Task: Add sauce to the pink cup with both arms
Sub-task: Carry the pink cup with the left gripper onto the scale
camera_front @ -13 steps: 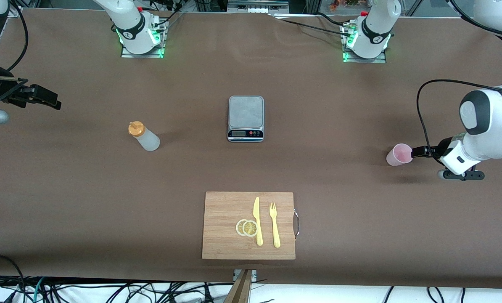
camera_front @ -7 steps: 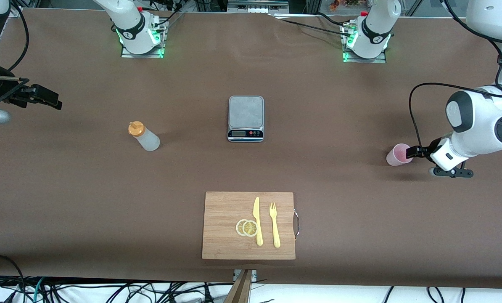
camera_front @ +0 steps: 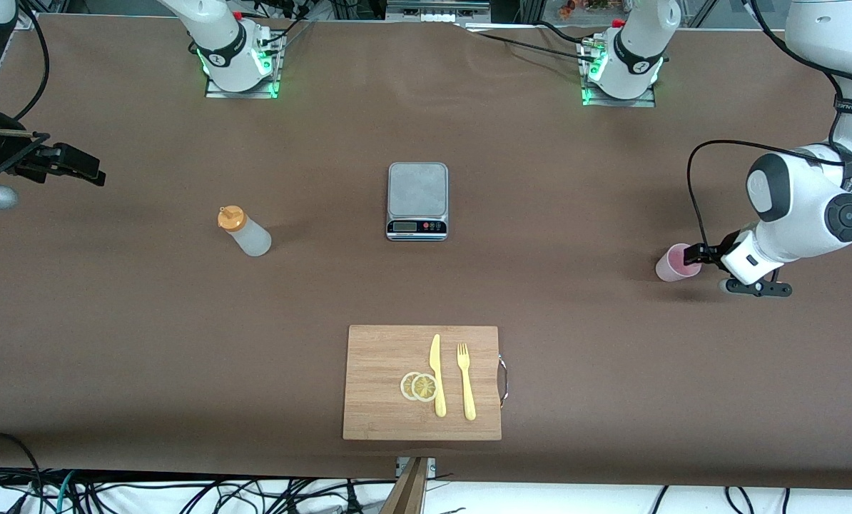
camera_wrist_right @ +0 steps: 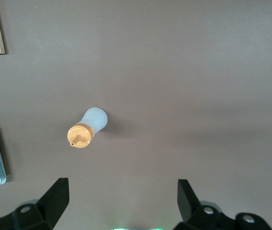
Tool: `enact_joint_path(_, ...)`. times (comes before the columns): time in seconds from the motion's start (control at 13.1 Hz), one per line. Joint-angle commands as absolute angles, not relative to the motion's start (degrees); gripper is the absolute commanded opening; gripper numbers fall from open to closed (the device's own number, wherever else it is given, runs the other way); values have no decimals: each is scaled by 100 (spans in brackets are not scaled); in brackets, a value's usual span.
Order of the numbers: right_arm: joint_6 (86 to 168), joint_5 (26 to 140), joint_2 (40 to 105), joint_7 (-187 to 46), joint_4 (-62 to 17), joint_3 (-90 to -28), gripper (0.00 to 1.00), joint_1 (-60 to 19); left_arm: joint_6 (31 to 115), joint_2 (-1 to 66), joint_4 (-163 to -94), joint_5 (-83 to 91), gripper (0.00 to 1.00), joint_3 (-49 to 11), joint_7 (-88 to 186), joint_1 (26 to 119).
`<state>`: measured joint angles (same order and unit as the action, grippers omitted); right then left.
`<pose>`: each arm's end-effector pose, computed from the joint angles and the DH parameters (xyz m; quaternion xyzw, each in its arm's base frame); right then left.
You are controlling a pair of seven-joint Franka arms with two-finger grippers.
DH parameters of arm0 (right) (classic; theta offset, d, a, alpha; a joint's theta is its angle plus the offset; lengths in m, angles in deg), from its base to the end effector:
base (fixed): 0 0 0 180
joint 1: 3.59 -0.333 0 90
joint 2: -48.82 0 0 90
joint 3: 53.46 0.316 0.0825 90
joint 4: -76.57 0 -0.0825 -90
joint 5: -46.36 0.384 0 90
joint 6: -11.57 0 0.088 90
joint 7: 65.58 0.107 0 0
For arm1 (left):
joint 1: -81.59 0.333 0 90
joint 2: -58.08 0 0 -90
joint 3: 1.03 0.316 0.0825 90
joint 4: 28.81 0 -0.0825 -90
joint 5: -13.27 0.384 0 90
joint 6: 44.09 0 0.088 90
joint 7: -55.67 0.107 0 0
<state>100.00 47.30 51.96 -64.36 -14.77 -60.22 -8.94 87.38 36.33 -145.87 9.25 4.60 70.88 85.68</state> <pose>0.5650 -0.0104 0.5808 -0.9983 0.0232 0.0526 0.0051 0.5745 0.0960 0.2449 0.9977 -0.0253 -0.0598 0.0198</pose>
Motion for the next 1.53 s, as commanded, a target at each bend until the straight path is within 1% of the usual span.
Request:
enact_joint_path(0.0,9920,4741,5128,-6444,-1439,-5996,100,-895,8827,3699,-14685,738,37,477,7307,8555)
enact_joint_path(0.23,9920,4741,5128,-6452,-1448,-5996,100,-886,8800,3699,-14685,738,15,477,7298,8537)
enact_joint_path(0.31,9920,4741,5128,-6452,-1440,-5996,100,-886,8800,3699,-14685,738,10,477,7298,8537)
enact_joint_path(0.46,9920,4741,5128,-6461,-1439,-5996,100,-886,8783,3699,-14676,738,3,477,7281,8537)
enact_joint_path(0.69,9920,4741,5137,-6444,-1439,-5996,100,-886,8730,3751,-14580,721,0,468,7202,8485)
enact_joint_path(0.84,9920,4741,5137,-6444,-1440,-5996,100,-886,8573,3778,-14405,432,0,407,7184,8389)
enact_joint_path(1.15,9920,4741,5128,-6435,-1439,-5996,100,-886,8037,3778,-13834,229,0,381,6878,7809)
enact_joint_path(1.45,9920,4741,5128,-6444,-1448,-5996,100,-886,7755,3795,-13569,1,1,223,6175,7045)
